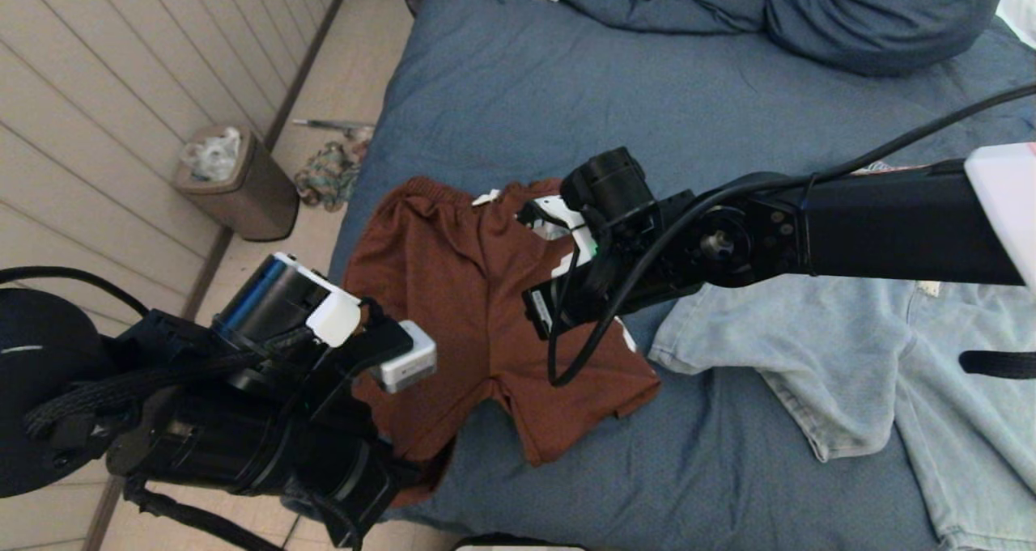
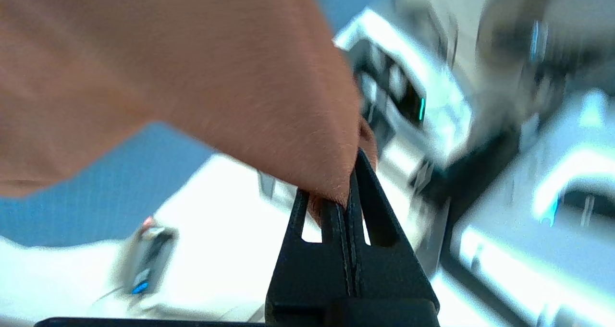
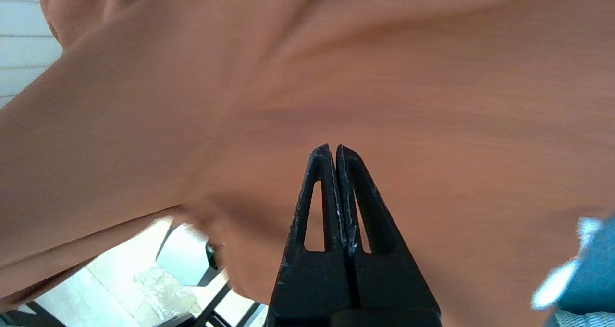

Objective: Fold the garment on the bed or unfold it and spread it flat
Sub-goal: Unford the brown shorts

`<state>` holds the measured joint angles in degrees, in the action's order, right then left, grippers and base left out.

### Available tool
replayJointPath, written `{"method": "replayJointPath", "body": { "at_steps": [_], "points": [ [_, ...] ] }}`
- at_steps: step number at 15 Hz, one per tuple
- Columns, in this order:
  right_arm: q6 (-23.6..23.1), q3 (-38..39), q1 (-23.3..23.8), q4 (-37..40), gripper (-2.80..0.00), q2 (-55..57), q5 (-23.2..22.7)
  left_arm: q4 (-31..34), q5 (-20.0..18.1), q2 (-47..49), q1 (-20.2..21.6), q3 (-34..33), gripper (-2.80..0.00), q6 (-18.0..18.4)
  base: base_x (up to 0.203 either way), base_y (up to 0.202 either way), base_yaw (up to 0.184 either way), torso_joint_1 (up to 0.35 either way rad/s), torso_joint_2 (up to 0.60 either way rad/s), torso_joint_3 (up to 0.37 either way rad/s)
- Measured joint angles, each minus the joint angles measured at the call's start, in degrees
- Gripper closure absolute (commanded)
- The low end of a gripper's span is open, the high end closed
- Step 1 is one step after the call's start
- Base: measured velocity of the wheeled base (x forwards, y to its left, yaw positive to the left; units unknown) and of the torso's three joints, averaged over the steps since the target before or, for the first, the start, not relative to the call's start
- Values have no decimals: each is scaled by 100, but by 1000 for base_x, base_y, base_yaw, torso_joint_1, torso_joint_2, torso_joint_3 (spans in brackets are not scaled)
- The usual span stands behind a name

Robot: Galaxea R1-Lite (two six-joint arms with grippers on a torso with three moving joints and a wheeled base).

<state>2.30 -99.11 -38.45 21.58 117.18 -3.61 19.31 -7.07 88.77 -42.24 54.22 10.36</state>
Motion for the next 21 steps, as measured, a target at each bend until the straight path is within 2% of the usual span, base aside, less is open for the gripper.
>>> {"method": "replayJointPath", "body": {
  "at_steps": [3, 6, 11, 15, 19, 20, 21],
  "points": [
    [-2, -4, 0, 1, 0, 7, 3, 767, 24, -51, -166, 241, 0, 585, 0, 0, 0, 0, 0, 0],
    [-2, -4, 22, 1, 0, 7, 3, 1282, 32, 14, -333, 363, 0, 875, 0, 0, 0, 0, 0, 0],
    [-2, -12, 37, -2, 0, 9, 4, 1134, -336, 537, -638, 429, 0, 873, 0, 0, 0, 0, 0, 0],
    [-2, -43, 56, 0, 0, 44, 4, 1123, -385, 981, -1182, 170, 0, 874, 0, 0, 0, 0, 0, 0],
    [1, -65, 63, 2, 0, 66, 3, 988, -497, 1330, -1388, 143, 0, 874, 0, 0, 0, 0, 0, 0],
    [1, -69, 66, 0, 0, 72, 1, 895, -496, 1374, -1398, 123, -280, 881, 0, 0, 0, 0, 0, 0],
    [2, -69, 67, 2, 0, 83, 3, 798, -486, 1412, -1404, 73, -280, 885, 0, 0, 0, 0, 0, 0]
  ]
}}
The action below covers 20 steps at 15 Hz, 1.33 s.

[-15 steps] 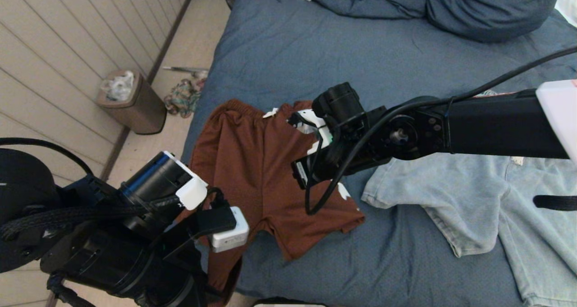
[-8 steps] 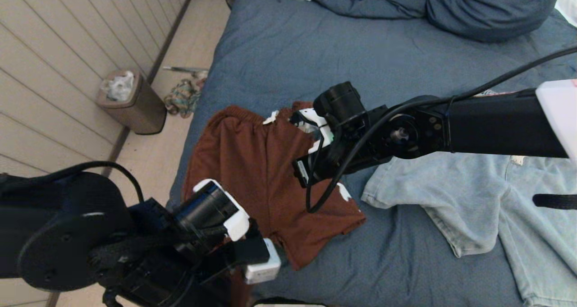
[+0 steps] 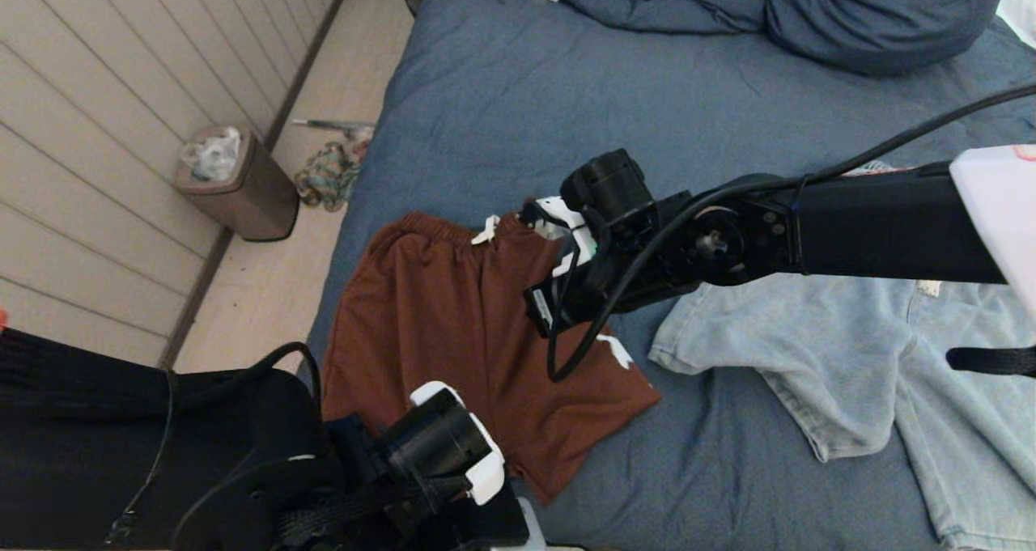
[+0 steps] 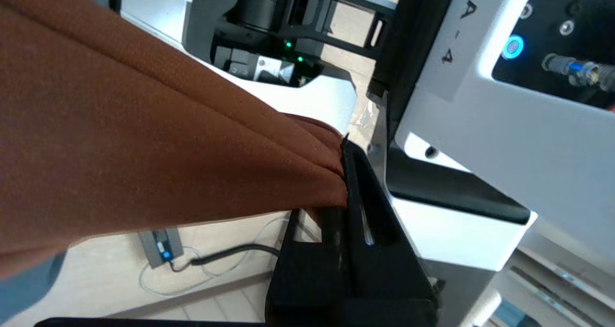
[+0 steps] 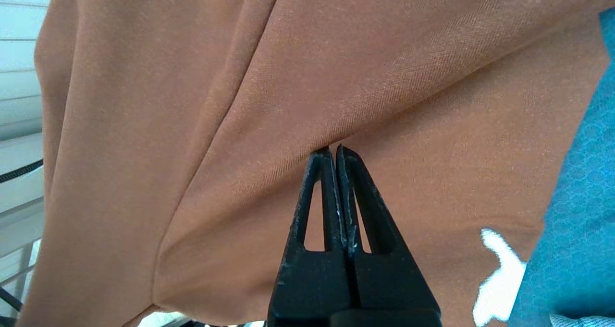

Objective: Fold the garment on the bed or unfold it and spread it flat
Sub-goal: Unford the brown shorts

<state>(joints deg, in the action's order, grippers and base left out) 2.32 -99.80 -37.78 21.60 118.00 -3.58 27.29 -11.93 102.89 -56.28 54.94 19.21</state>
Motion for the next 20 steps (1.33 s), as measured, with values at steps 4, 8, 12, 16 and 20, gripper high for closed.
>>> {"method": "replayJointPath", "body": {
  "at_steps": [4, 8, 12, 16, 20],
  "points": [
    [2, -13, 10, 1, 0, 7, 1, -379, -52, -8, -5, -142, -280, -74, 0, 0, 0, 0, 0, 0],
    [-2, -112, 241, 14, 0, -41, 3, -464, -414, -356, -77, -111, -280, -238, 0, 0, 0, 0, 0, 0],
    [1, -155, 386, 25, 0, -164, 9, -872, -477, -787, 129, 86, -280, -813, 0, 0, 0, 0, 0, 0],
    [22, -110, 873, 456, 0, -330, -18, -1789, -685, -1001, 1335, -390, -280, -1752, 0, 0, 0, 0, 0, 0],
    [291, 480, 1157, 866, 0, -611, -55, -3348, -726, -724, 1948, -652, 0, -2508, 0, 0, 0, 0, 0, 0]
  ]
}}
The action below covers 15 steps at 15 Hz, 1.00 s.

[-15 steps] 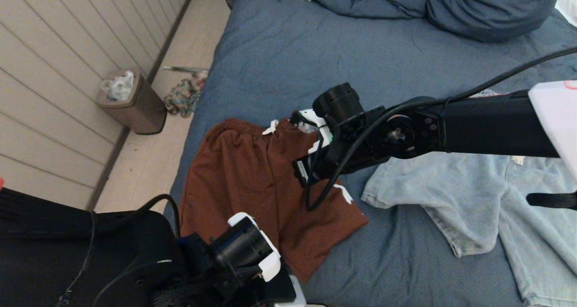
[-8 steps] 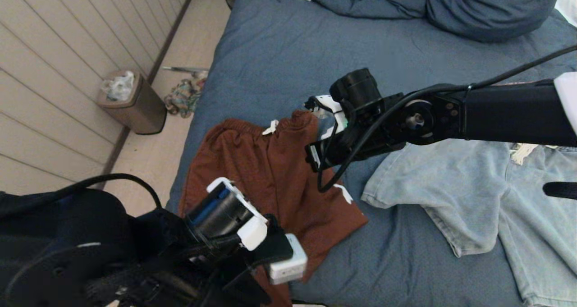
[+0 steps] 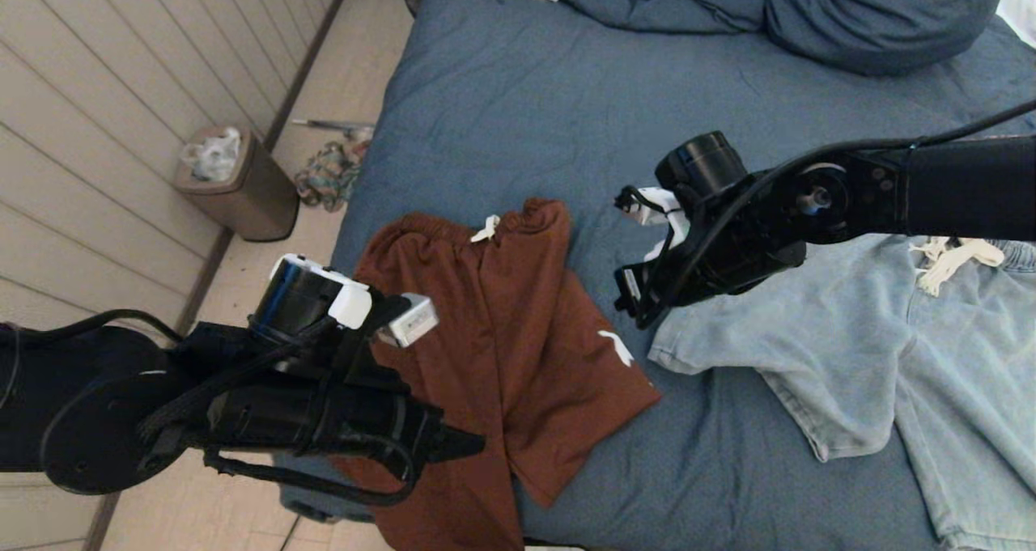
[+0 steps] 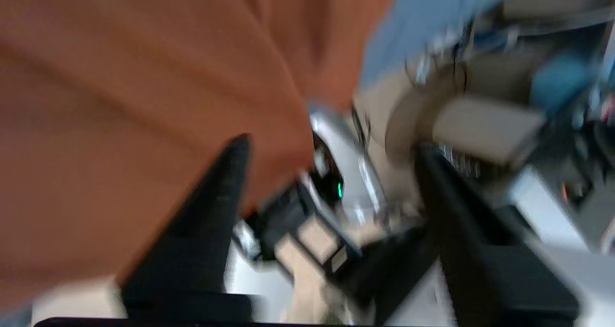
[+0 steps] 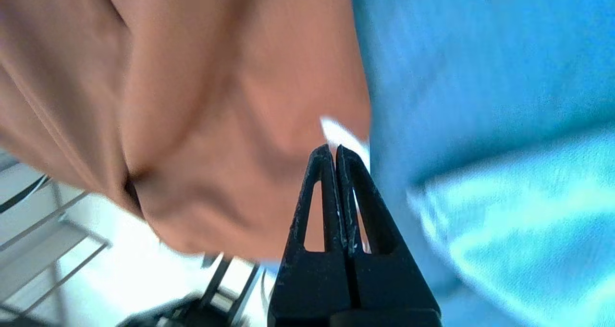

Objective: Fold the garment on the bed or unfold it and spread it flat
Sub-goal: Unford the brown shorts

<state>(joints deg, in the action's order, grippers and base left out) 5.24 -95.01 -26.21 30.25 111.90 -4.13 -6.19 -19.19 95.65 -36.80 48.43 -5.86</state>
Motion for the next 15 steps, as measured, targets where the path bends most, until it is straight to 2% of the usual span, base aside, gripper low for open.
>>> {"method": "replayJointPath", "body": {
  "at_steps": [4, 7, 9, 11, 15],
  "points": [
    [119, 962, 11, -22, 0, -313, 0, -81, -251, 303, 3, 533, 0, -3, 0, 0, 0, 0, 0, 0],
    [170, 1333, 35, -65, 0, -455, -5, -46, -263, 561, 6, 1166, 0, -49, 0, 0, 0, 0, 0, 0],
    [129, 1404, 39, -194, 0, -504, 30, -37, -103, 728, -1, 1713, 0, -324, 0, 0, 0, 0, 0, 0],
    [73, 1439, 52, -184, 0, -512, 52, -79, 164, 964, -53, 2012, 0, -784, 0, 0, 0, 0, 0, 0],
    [-151, 1480, 144, -153, 0, -438, 59, -225, 287, 1539, -458, 2045, 0, -934, 0, 0, 0, 0, 0, 0]
  ]
}}
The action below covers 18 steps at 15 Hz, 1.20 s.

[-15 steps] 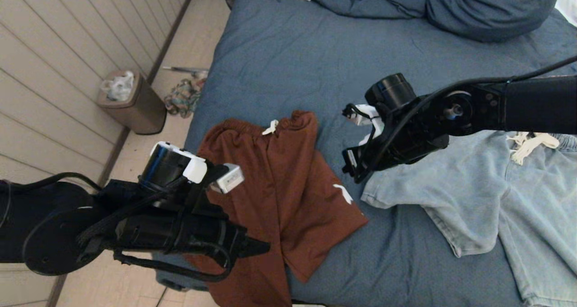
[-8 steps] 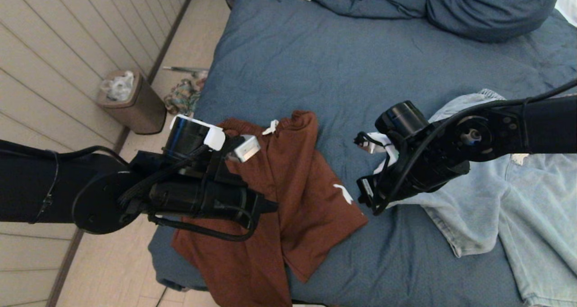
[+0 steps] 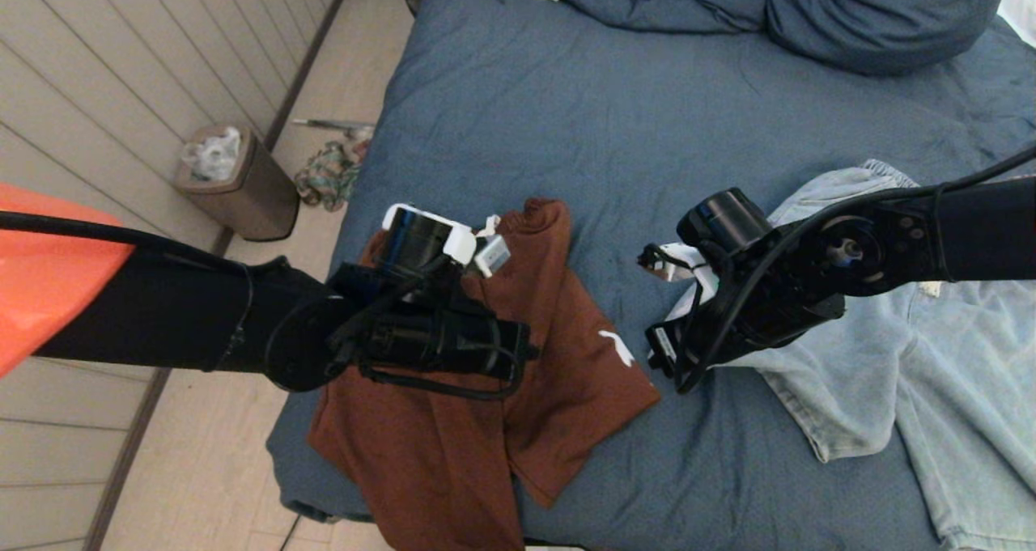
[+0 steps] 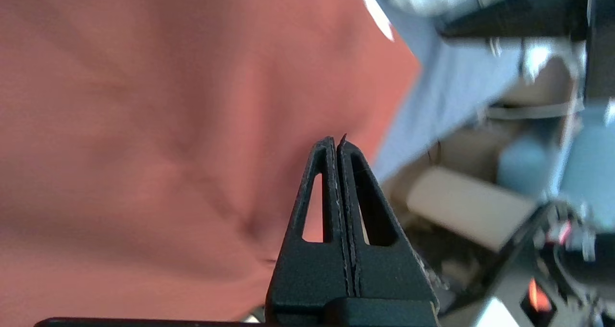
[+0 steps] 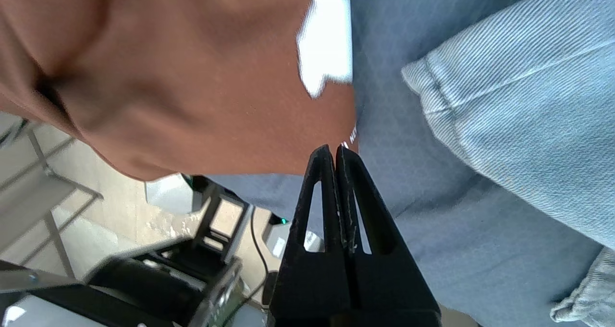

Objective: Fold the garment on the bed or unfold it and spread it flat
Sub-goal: Unford the brown shorts

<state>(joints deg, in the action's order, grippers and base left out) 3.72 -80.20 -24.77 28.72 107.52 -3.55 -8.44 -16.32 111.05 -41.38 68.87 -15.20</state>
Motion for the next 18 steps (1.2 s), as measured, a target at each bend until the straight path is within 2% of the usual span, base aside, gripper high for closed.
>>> {"method": "replayJointPath", "body": {
  "at_steps": [4, 7, 11, 15, 18],
  "points": [
    [-204, 126, -36, -23, 0, 52, -8, -551, 71, 404, -527, -306, 0, -1, 0, 0, 0, 0, 0, 0],
    [-201, 157, -74, -49, 0, 92, -17, -922, 356, 827, -522, -303, 0, 16, 0, 0, 0, 0, 0, 0],
    [-199, 126, -72, -65, 0, 116, -41, -1535, 1025, 1267, -473, -286, 0, 53, 0, 0, 0, 0, 0, 0],
    [-197, 134, -74, -65, 0, 96, -31, -1978, 2053, 1337, -456, -163, 0, 57, 0, 0, 0, 0, 0, 0],
    [-197, 143, -80, -65, 0, 111, -24, -2094, 2660, 1288, -194, 135, 0, 33, 0, 0, 0, 0, 0, 0]
  ]
}}
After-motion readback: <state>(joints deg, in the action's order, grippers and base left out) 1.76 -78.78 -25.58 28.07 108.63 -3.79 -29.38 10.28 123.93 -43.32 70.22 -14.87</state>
